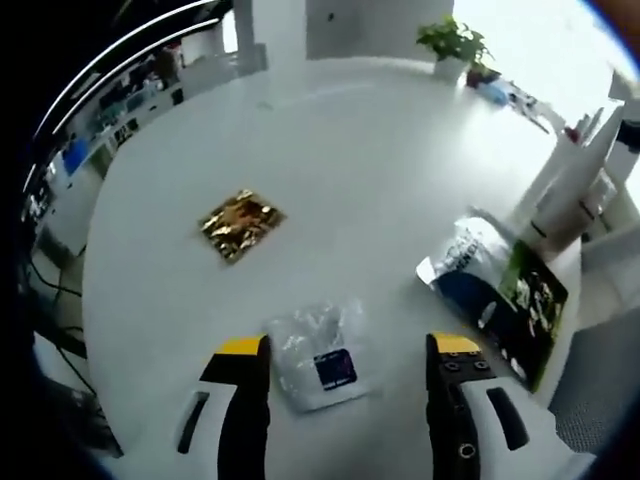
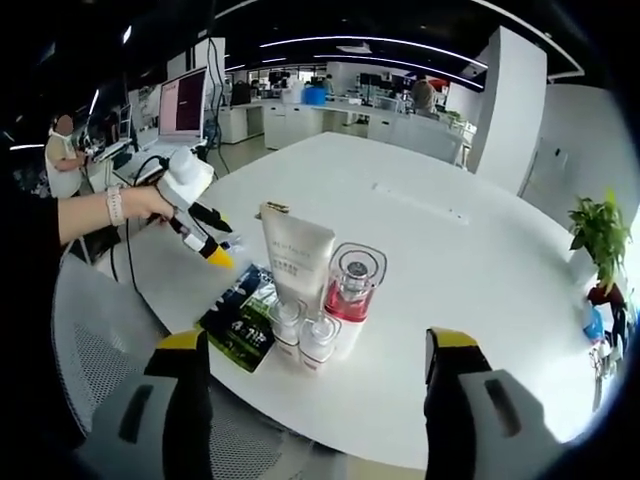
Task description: Arrange the skincare products in the storage area until every visible bottle or jar stands upright without overlapping.
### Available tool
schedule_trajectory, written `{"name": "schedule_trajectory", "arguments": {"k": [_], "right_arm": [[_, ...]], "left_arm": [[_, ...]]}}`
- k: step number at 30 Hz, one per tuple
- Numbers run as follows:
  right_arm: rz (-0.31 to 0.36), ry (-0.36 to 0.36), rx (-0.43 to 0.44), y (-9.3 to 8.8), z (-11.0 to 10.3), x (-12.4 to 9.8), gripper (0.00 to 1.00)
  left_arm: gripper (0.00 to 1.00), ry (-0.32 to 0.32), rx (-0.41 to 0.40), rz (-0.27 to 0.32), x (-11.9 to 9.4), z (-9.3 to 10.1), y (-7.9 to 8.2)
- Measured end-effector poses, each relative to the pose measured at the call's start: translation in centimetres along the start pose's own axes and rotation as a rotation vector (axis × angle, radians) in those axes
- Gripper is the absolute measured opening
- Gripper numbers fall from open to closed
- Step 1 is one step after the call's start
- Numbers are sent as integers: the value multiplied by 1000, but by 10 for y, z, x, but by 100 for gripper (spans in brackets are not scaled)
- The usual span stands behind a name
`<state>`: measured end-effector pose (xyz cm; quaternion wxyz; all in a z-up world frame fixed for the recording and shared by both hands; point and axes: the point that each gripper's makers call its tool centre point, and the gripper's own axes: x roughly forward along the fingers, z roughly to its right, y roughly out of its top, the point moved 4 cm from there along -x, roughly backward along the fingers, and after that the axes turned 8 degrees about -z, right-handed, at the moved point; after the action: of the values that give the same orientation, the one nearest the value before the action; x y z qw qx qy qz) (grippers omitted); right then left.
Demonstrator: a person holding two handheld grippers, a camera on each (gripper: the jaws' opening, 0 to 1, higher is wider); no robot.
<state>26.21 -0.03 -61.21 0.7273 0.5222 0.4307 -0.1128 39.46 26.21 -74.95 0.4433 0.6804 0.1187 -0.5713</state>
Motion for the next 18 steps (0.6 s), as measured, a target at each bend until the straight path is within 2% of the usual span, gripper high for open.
{"name": "schedule_trajectory", "arguments": {"k": [2, 6, 8, 12, 14, 18], "right_arm": [[0, 4, -5, 0, -2, 0, 89], [-1, 9, -5, 0, -4, 0, 89], [-2, 10, -5, 0, -5, 0, 89], [-2, 3, -5, 0, -4, -1, 89], [0, 5, -4, 0, -4, -2, 89], [-2, 6, -9, 0, -6, -2, 89]], "left_arm": [[52, -13, 7, 20, 1, 2, 2], [52, -17, 71, 7, 1, 6, 0], [49, -23, 97, 3, 1, 7, 0], [56, -20, 89, -8, -1, 7, -3], [54, -10, 113, -20, -2, 5, -5], [56, 5, 104, -28, -4, 3, -7]]}}
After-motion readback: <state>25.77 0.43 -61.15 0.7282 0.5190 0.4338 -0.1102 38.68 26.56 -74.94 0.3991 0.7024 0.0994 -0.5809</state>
